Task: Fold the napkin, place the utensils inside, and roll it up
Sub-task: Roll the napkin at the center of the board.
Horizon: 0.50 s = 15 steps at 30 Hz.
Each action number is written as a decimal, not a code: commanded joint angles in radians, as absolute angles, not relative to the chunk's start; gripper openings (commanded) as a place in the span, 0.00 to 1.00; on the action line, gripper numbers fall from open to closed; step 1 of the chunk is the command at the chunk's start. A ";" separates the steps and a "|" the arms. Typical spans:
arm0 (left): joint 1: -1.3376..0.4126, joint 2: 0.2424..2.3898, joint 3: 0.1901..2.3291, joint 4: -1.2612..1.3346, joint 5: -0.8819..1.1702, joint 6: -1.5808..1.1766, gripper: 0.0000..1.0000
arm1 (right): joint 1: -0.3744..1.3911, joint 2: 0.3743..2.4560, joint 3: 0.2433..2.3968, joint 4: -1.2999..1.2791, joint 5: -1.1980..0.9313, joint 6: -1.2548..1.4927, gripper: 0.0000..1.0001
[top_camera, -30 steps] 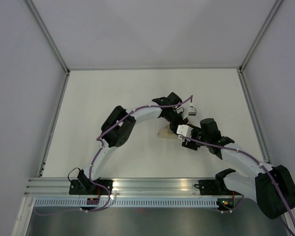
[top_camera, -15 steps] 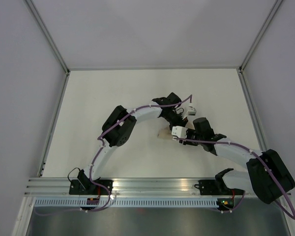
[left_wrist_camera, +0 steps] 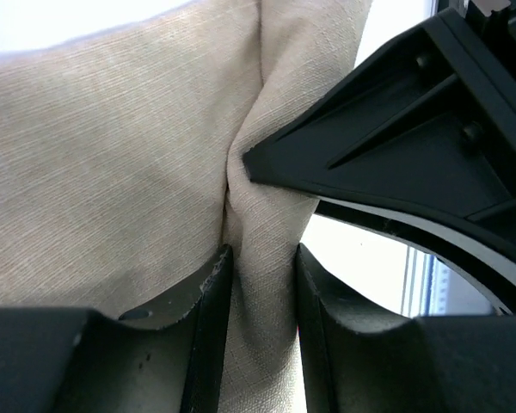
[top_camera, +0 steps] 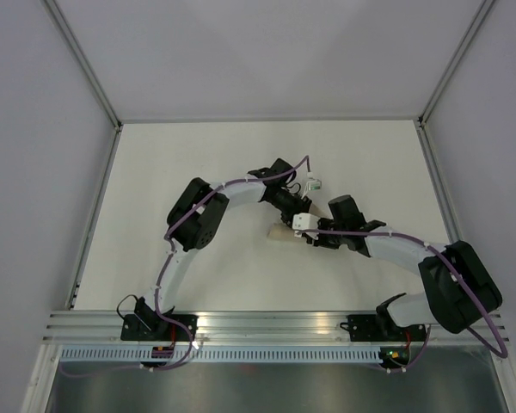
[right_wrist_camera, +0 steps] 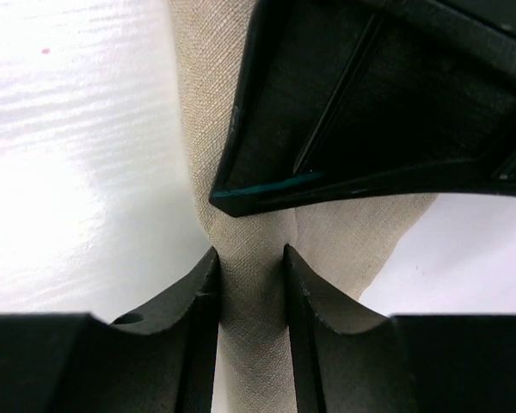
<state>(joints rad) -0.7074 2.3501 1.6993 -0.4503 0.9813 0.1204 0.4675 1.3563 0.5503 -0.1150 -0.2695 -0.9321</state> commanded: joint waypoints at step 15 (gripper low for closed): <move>-0.469 1.970 1.231 0.070 0.856 -0.307 0.44 | 0.465 1.706 0.863 -0.380 -0.400 -0.925 0.14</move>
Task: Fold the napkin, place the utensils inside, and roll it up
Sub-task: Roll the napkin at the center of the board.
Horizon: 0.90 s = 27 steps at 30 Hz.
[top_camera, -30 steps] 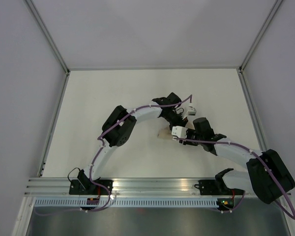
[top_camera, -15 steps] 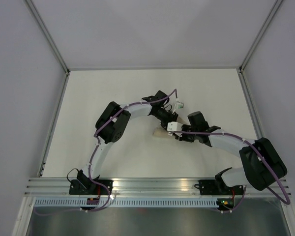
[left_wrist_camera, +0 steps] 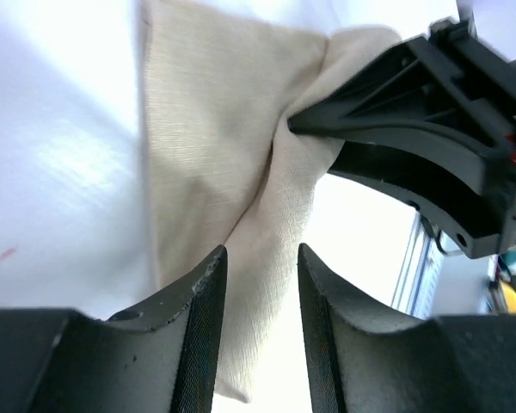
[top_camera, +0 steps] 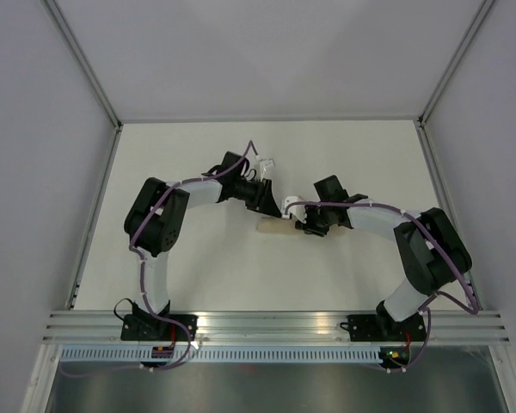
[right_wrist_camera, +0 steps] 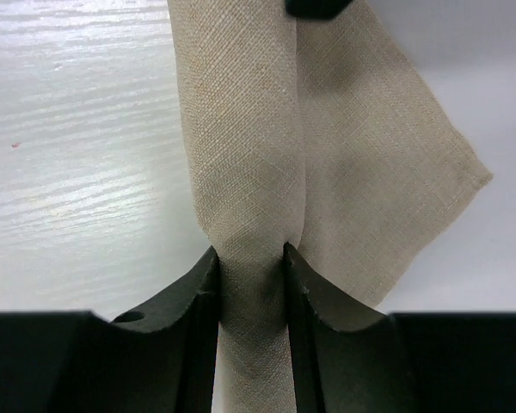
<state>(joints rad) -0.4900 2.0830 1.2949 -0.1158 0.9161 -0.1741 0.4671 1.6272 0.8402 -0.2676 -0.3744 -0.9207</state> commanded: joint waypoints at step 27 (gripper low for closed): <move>-0.905 1.514 0.652 0.686 -0.176 0.342 0.49 | 0.400 2.036 1.181 -0.739 -0.552 -0.992 0.10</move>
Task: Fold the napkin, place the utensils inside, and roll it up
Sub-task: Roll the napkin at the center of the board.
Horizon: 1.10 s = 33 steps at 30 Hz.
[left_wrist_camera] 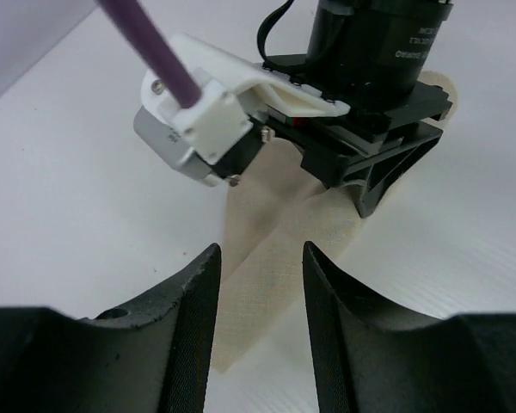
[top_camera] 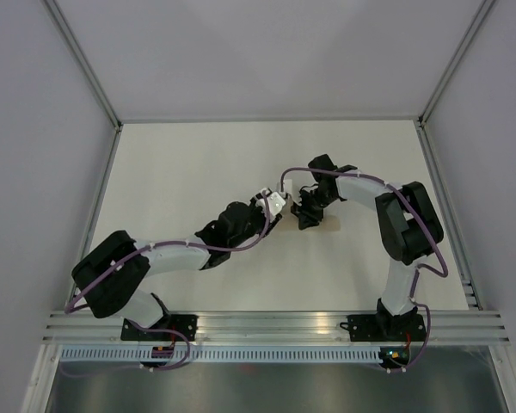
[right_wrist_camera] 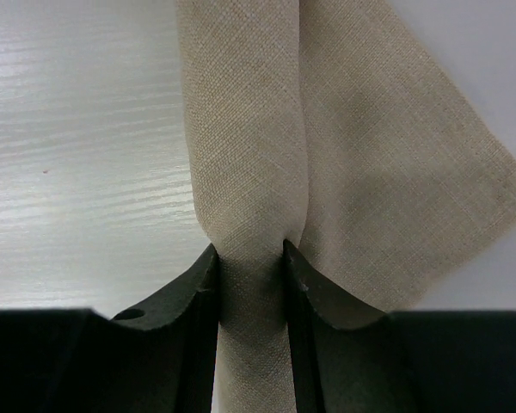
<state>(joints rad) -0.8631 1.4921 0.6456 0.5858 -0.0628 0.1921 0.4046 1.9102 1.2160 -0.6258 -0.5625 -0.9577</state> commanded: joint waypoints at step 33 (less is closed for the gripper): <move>-0.983 1.974 1.058 0.143 -0.049 0.696 0.51 | 0.365 2.224 1.368 -0.979 -0.598 -1.032 0.08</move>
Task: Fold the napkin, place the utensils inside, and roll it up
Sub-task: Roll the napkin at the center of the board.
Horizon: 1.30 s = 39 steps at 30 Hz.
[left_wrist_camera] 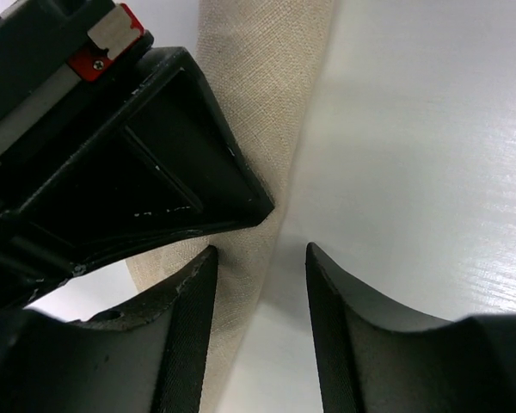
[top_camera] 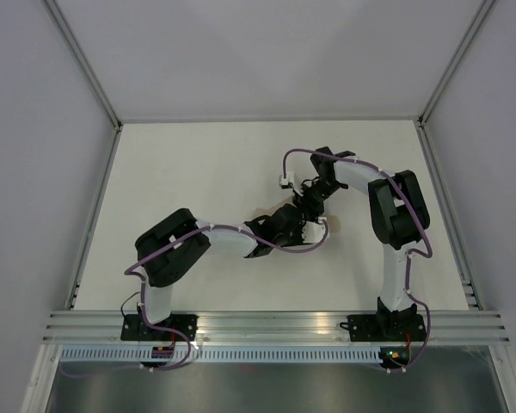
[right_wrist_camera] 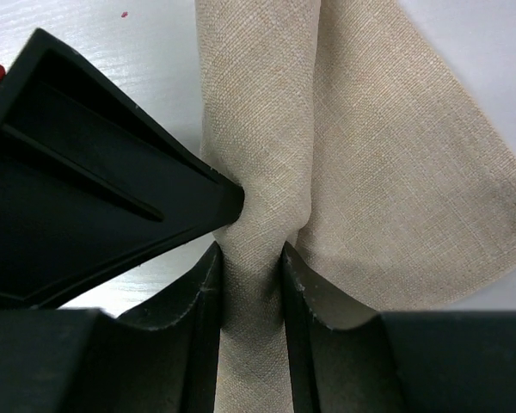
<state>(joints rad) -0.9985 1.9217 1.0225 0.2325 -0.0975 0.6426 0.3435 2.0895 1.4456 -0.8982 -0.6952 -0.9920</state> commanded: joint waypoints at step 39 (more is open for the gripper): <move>-0.959 2.060 1.236 -0.242 0.351 0.480 0.04 | 0.278 2.059 1.382 -0.858 -0.597 -0.810 0.64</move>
<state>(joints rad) -0.9417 2.0022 1.2541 -0.1242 0.2588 0.5648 0.2970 2.0552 1.4220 -0.8936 -0.7097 -0.8150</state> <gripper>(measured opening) 0.032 0.652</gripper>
